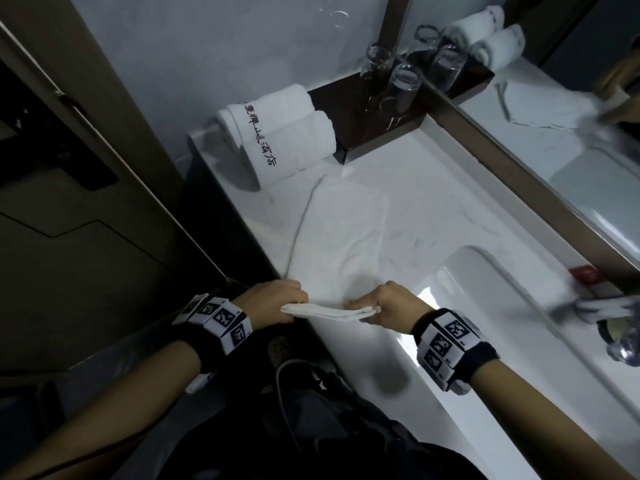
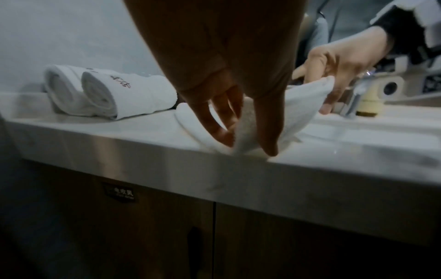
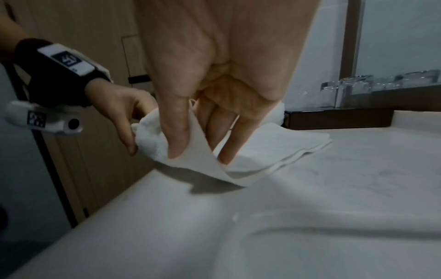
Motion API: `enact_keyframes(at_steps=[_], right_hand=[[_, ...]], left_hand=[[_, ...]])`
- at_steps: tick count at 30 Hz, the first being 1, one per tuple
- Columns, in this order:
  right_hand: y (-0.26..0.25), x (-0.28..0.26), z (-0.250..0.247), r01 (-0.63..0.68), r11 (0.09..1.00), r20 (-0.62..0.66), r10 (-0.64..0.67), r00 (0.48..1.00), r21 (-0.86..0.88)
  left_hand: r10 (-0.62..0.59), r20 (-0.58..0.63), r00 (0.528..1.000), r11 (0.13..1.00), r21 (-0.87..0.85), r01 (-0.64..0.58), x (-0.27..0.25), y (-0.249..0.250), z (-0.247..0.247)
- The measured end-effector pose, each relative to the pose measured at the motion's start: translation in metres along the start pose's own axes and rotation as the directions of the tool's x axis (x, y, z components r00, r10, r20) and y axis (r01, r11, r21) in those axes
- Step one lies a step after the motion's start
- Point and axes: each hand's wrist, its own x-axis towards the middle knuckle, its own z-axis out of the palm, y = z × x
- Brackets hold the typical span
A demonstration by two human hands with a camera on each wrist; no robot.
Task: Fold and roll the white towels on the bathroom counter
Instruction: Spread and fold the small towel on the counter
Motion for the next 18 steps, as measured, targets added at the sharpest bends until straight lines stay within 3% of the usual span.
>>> enact_keyframes(at_steps=[4,6,9,14,18], right_hand=[[0.010,-0.005,0.012,-0.046,0.997,0.019,0.045,0.999,0.069],[0.017,-0.010,0.015,-0.085,0.973,0.028,0.081,0.996,0.216],[0.028,-0.017,0.020,-0.126,0.855,-0.048,0.173,0.984,0.503],[0.032,-0.011,0.029,-0.085,0.726,-0.308,0.392,0.867,0.682],[0.031,0.002,0.030,-0.196,0.742,-0.314,0.487,0.815,0.641]], left_hand=[[0.023,0.083,0.996,0.997,0.066,-0.028,-0.002,0.006,0.014],[0.039,0.070,0.997,0.998,0.038,-0.042,-0.002,0.008,0.018],[0.027,-0.030,0.999,0.990,-0.137,-0.031,-0.004,0.007,0.015],[-0.144,-0.291,0.946,0.936,-0.351,0.035,0.008,0.007,0.003],[-0.198,-0.277,0.940,0.962,-0.239,0.132,0.021,0.012,-0.003]])
